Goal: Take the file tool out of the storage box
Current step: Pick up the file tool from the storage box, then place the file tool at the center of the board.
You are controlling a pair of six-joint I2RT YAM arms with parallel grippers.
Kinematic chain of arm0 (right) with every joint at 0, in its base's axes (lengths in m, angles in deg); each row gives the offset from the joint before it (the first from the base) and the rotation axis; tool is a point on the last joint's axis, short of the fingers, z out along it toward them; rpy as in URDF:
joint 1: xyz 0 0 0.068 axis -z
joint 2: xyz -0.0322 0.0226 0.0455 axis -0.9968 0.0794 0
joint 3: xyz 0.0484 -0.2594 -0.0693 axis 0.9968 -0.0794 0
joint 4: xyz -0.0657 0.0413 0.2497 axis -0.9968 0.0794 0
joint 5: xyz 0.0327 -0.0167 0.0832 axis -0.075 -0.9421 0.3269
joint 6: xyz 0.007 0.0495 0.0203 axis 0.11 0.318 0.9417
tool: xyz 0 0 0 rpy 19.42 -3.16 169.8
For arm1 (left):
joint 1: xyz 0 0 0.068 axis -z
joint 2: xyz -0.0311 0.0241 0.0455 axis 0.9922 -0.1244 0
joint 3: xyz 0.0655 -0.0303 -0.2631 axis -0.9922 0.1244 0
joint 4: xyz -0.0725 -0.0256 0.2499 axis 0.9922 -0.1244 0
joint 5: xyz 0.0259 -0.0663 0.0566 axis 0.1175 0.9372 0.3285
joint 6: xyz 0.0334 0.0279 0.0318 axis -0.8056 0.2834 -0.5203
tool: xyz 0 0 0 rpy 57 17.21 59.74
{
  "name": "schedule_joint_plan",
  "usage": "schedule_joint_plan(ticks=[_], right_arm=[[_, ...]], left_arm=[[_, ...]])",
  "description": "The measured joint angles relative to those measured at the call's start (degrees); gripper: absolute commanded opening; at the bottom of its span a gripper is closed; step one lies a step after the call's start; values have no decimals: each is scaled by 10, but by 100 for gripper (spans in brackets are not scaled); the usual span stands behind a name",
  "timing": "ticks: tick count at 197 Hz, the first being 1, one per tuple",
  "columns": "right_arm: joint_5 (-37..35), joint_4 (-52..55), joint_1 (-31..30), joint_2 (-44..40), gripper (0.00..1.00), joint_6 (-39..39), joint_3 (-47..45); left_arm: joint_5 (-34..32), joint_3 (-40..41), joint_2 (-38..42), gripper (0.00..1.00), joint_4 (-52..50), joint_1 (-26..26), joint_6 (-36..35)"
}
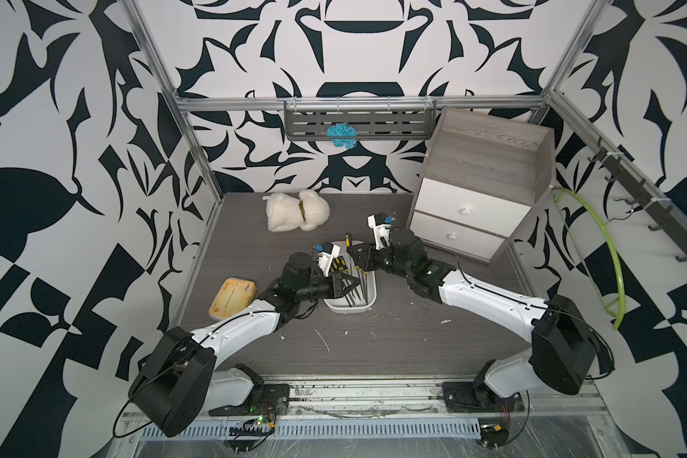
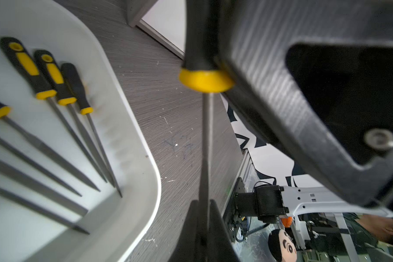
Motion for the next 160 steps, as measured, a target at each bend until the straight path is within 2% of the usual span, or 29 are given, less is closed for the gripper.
schedule_joint_plan(ticks=[20, 54, 78, 107, 134, 160], right_arm=[[7, 27, 0, -10, 34, -11, 2], [0, 145, 12, -31, 36, -68, 29], [2, 199, 34, -30, 36, -108, 37], [27, 221, 71, -20, 36, -125, 27], [35, 226, 86, -21, 36, -132, 6], [35, 231, 83, -32, 36, -137, -10]], left_arm=[[-30, -12, 35, 0, -84, 3, -21], [-113, -70, 75, 0, -233, 0, -64], [-203, -123, 84, 0, -358, -1, -93], [-324, -141, 95, 0, -487, -8, -111], [-370, -147, 63, 0, -564, -52, -116], [-393, -163, -28, 0, -614, -86, -120]])
